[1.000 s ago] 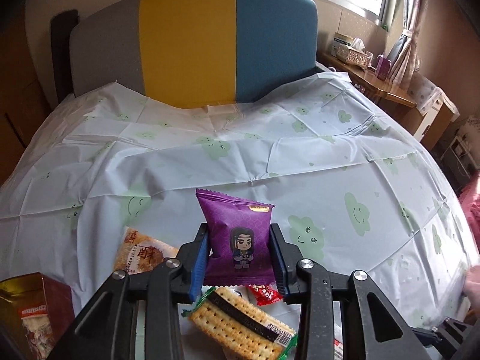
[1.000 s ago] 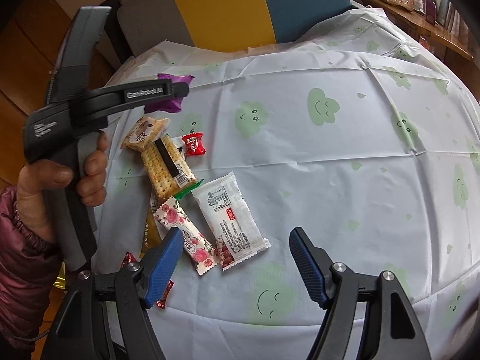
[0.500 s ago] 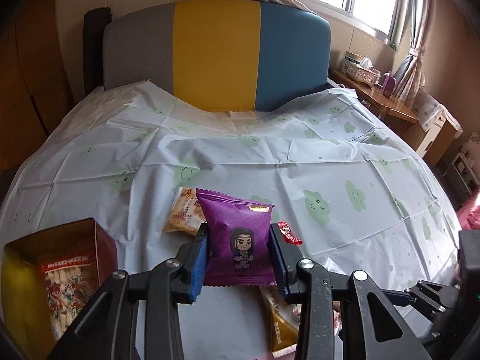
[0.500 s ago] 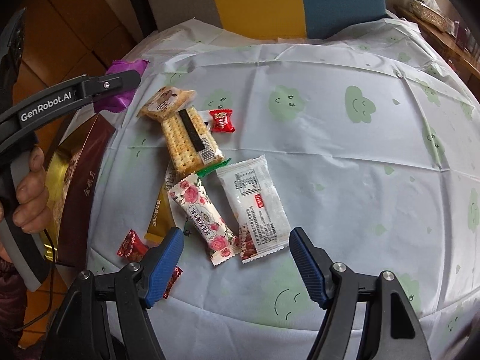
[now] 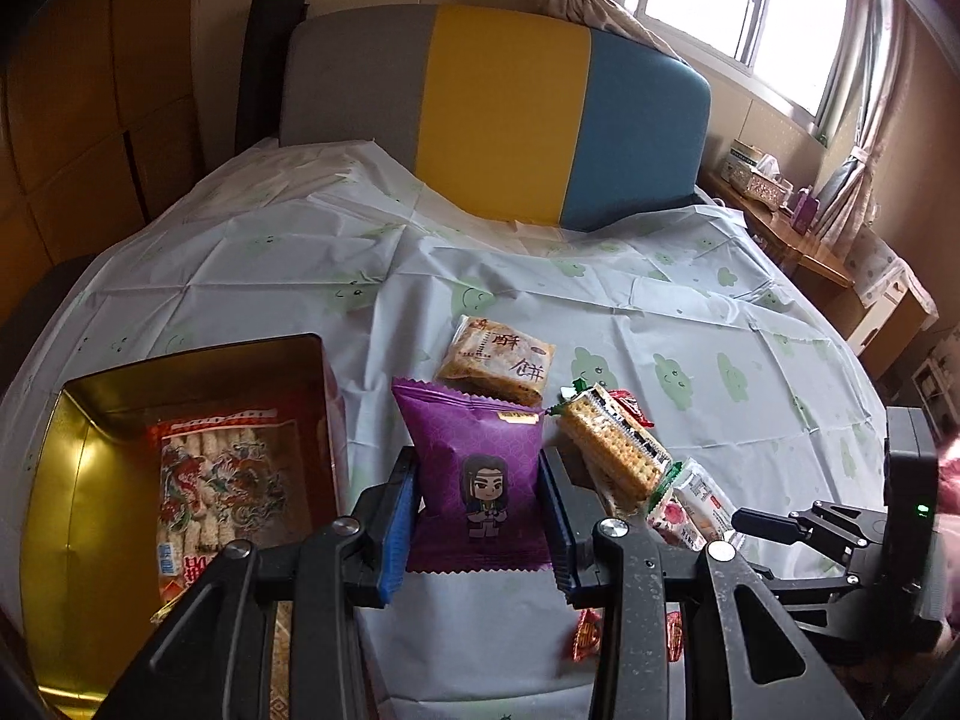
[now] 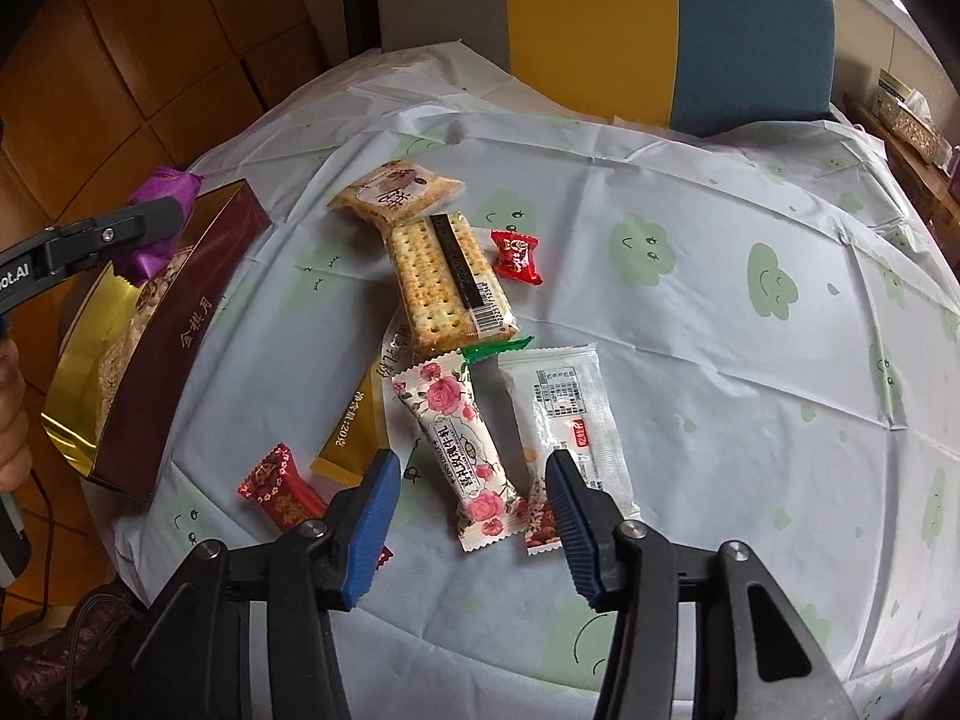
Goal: Organize snacks
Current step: 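Carry the purple packet into the gold tin and release it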
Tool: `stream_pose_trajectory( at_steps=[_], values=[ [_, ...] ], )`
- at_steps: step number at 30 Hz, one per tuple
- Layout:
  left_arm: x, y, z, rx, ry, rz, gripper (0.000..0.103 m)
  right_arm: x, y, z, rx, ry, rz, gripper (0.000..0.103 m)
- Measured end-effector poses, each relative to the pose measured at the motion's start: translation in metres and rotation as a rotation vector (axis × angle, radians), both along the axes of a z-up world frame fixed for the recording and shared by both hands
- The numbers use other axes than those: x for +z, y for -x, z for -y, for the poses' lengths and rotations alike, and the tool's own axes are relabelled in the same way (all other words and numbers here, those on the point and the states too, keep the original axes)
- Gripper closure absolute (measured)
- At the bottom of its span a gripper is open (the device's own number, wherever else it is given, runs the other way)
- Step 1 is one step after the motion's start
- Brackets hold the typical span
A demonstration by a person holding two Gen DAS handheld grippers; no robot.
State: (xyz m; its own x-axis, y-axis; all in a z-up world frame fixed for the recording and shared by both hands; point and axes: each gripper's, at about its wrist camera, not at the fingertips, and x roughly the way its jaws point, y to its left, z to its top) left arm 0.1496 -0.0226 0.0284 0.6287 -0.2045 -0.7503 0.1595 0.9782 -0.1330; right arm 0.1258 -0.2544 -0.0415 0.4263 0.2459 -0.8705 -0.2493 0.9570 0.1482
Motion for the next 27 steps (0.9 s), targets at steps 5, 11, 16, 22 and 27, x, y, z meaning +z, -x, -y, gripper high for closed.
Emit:
stream_pose_trajectory(
  at_steps=[5,11,16,22,27],
  values=[
    [0.003,0.017,-0.021,0.035,-0.007,0.018,0.065,-0.003,-0.006,-0.012,0.023,0.017,0.018,0.052],
    [0.007,0.037,-0.05,0.084,-0.023,0.044,0.065,-0.013,-0.016,-0.026,0.046,0.057,0.034,0.052],
    [0.003,0.049,-0.072,0.123,-0.032,0.044,0.065,-0.003,-0.023,-0.001,-0.052,-0.024,0.04,0.062],
    [-0.012,0.061,-0.093,0.167,-0.028,0.011,0.065,-0.004,-0.026,0.006,-0.076,-0.066,0.018,0.062],
    [-0.021,0.068,-0.105,0.196,-0.024,-0.003,0.065,-0.011,-0.02,-0.015,0.001,-0.03,0.013,0.062]
  ],
)
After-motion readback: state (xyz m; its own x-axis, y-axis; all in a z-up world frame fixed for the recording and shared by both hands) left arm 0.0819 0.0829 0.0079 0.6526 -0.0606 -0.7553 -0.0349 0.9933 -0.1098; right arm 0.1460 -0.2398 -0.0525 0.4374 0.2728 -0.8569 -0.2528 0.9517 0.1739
